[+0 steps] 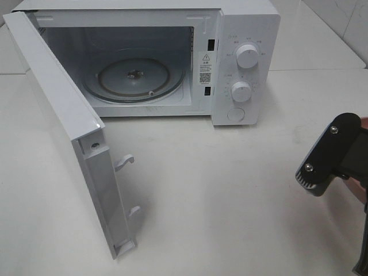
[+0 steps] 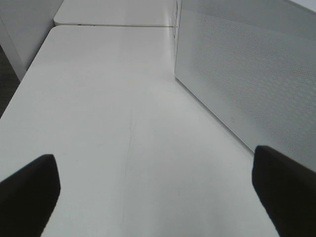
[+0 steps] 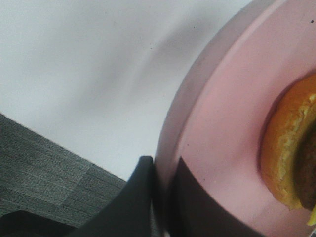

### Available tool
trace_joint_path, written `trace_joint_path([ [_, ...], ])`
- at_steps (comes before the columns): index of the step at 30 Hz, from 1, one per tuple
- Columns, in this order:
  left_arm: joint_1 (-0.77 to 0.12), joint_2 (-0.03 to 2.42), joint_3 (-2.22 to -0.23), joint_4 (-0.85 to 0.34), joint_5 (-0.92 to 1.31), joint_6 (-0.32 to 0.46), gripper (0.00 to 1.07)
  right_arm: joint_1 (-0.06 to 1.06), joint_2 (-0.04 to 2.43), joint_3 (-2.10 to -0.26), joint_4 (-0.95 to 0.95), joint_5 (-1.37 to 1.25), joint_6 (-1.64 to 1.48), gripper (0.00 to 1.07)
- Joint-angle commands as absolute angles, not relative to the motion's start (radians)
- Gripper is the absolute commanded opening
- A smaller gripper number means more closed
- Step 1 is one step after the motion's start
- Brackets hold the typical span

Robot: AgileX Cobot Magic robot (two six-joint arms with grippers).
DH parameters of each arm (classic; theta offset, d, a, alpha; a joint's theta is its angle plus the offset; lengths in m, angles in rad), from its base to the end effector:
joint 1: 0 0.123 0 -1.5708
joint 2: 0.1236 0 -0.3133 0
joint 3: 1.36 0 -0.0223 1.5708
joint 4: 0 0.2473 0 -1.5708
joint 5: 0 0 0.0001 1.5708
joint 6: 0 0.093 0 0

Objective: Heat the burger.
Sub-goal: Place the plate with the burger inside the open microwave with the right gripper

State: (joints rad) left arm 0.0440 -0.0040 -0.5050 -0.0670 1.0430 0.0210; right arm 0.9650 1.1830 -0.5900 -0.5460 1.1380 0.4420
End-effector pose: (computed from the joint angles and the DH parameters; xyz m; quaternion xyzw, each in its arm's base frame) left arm -0.0350 -0.0069 0.2776 -0.0086 0.8457 -0.0162 0.5334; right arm 0.1183 0.0937 0.2431 -0.3666 0.8981 -0.2061 0.1288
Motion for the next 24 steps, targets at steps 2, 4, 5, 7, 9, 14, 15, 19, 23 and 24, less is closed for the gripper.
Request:
trace_joint_path([
  [2,0.040,-0.025,-0.505,-0.064,1.034,0.019,1.02,1.023,1.175,-0.586,-0.612,1.193,0.432,0.00],
  [4,0.040,-0.025,-0.505,-0.064,1.034,0.019,1.02,1.048,1.175,-0.586,-0.613,1.196,0.432,0.00],
  [5,0.040,-0.025,-0.505,-0.064,1.034,0.019,1.02,1.064,1.175,-0.586,-0.613,1.199,0.432,0.00],
  [7,0.040,-0.025,-0.505,-0.064,1.034,0.019,1.02,1.095,1.175,-0.586,-0.618,1.207,0.432,0.00],
  [9,0.040,-0.025,-0.505,-0.064,1.034,0.019,1.02,1.129,1.175,-0.586,-0.625,1.215,0.429,0.00],
  [14,0.040,-0.025,-0.505,-0.064,1.034,0.019,1.02,1.186,1.175,-0.586,-0.638,1.222,0.428,0.00],
  [15,0.040,-0.025,-0.505,-0.064,1.034,0.019,1.02,1.208,1.175,-0.586,-0.638,1.222,0.416,0.00],
  [19,0.040,-0.025,-0.505,-0.064,1.034,0.019,1.02,1.258,1.175,-0.586,-0.642,1.219,0.377,0.00],
  [23,0.040,-0.025,-0.505,-0.064,1.034,0.019,1.02,1.278,1.175,-0.586,-0.647,1.213,0.360,0.00],
  [24,0.040,-0.025,-0.505,-0.064,1.034,0.019,1.02,1.294,1.175,-0.586,-0.663,1.213,0.357,0.00],
])
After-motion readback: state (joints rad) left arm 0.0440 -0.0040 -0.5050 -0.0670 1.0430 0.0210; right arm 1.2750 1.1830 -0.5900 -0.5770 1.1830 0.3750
